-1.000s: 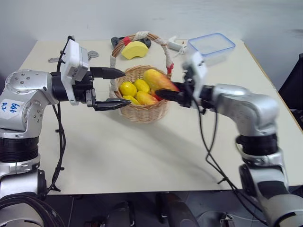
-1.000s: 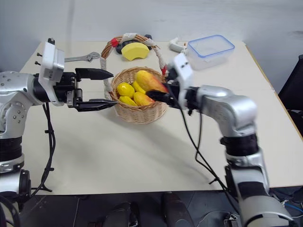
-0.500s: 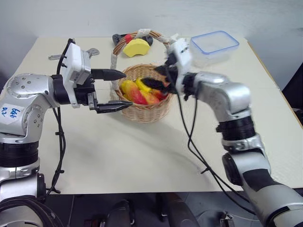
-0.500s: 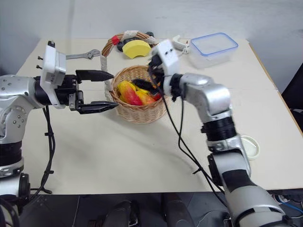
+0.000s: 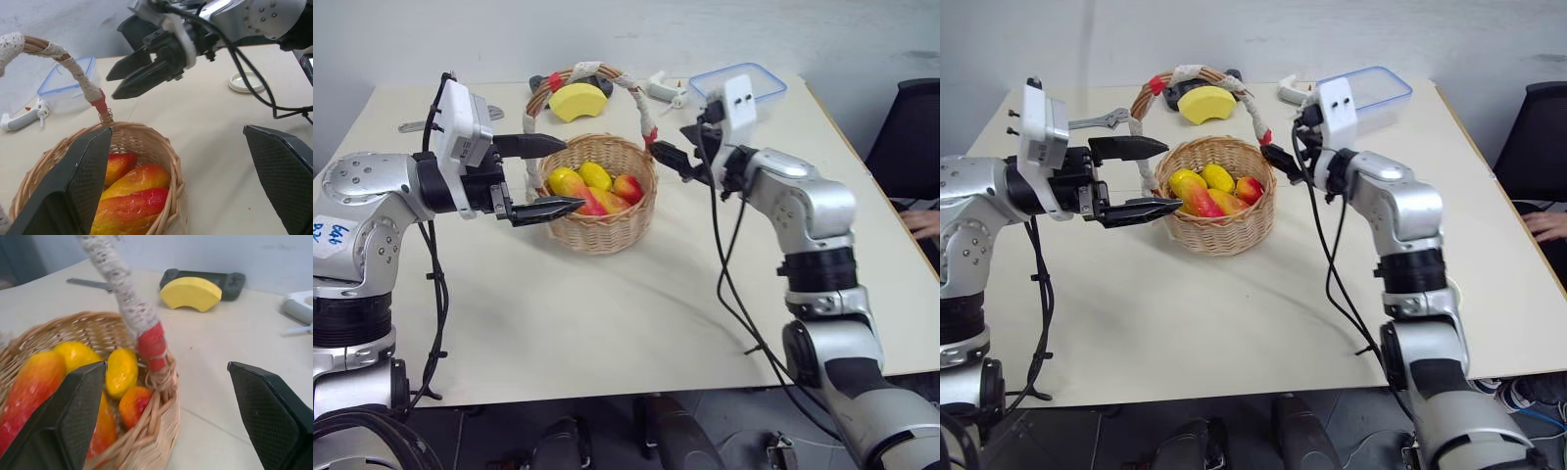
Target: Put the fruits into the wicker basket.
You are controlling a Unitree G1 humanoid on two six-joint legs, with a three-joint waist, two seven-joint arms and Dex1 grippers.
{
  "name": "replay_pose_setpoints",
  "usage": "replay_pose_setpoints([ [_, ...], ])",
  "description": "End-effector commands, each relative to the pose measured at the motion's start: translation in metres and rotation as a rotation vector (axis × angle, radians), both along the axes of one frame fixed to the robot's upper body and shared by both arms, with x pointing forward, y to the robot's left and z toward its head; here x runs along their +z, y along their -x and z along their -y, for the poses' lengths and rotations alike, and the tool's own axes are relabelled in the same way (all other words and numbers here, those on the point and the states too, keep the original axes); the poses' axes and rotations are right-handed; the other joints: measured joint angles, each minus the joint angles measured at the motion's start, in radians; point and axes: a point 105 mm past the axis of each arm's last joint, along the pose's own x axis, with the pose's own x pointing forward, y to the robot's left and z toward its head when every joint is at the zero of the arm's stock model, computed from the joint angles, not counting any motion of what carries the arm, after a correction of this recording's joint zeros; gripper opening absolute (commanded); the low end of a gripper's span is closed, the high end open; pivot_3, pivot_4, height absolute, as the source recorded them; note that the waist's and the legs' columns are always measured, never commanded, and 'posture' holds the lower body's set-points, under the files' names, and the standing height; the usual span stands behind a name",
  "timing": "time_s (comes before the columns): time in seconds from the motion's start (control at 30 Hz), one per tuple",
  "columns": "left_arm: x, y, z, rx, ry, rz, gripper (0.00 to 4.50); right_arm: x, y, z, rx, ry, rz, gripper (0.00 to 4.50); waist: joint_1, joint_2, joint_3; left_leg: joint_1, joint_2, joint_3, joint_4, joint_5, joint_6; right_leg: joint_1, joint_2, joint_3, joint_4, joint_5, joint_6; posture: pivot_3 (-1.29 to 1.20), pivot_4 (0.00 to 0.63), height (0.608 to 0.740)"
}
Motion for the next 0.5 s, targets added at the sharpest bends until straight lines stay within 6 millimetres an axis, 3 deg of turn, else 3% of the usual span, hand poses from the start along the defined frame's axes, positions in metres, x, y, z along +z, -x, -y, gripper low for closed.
replay_pose_setpoints([
  [0.03, 0.013, 0.006, 0.002, -0.012, -0.009, 0.069, 4.5, 0.011, -0.012, -0.006, -0.021, -0.031, 0.056, 4.06, -0.001, 0.0, 0.0, 0.0, 0.0, 0.0, 0.0, 0.0, 0.0, 0.0, 0.0, 0.0, 0.0, 0.0, 0.0, 0.0, 0.15, 0.74],
  [0.17, 0.015, 0.005, 0.001, -0.004, -0.008, 0.078, 4.5, 0.011, -0.025, -0.016, -0.038, -0.041, 0.074, 4.06, -0.005, 0.0, 0.0, -0.001, 0.0, 0.0, -0.001, 0.0, 0.0, 0.0, 0.0, 0.0, -0.001, 0.0, 0.0, 0.0, 0.15, 0.74],
  [0.2, 0.015, 0.005, 0.001, -0.004, -0.007, 0.079, 4.5, 0.011, -0.028, -0.016, -0.048, -0.045, 0.079, 3.89, -0.006, 0.0, 0.0, -0.001, 0.0, 0.0, -0.001, 0.0, 0.0, 0.0, 0.0, 0.0, -0.001, 0.0, 0.0, 0.0, 0.15, 0.74],
  [0.3, 0.015, 0.004, 0.002, -0.004, -0.007, 0.081, 4.5, 0.011, -0.031, -0.016, -0.055, -0.048, 0.1, 3.16, -0.009, 0.0, 0.0, -0.001, 0.0, 0.0, -0.002, 0.0, 0.0, 0.0, 0.0, 0.0, -0.002, 0.0, 0.0, 0.0, 0.15, 0.74],
  [0.5, 0.015, 0.005, 0.004, -0.009, 0.006, 0.081, 4.5, 0.016, -0.022, -0.007, -0.021, -0.083, 0.159, 1.01, -0.01, 0.0, 0.0, -0.001, 0.0, 0.0, -0.002, 0.0, 0.0, 0.0, 0.0, 0.0, -0.002, 0.0, 0.0, 0.0, 0.15, 0.74],
])
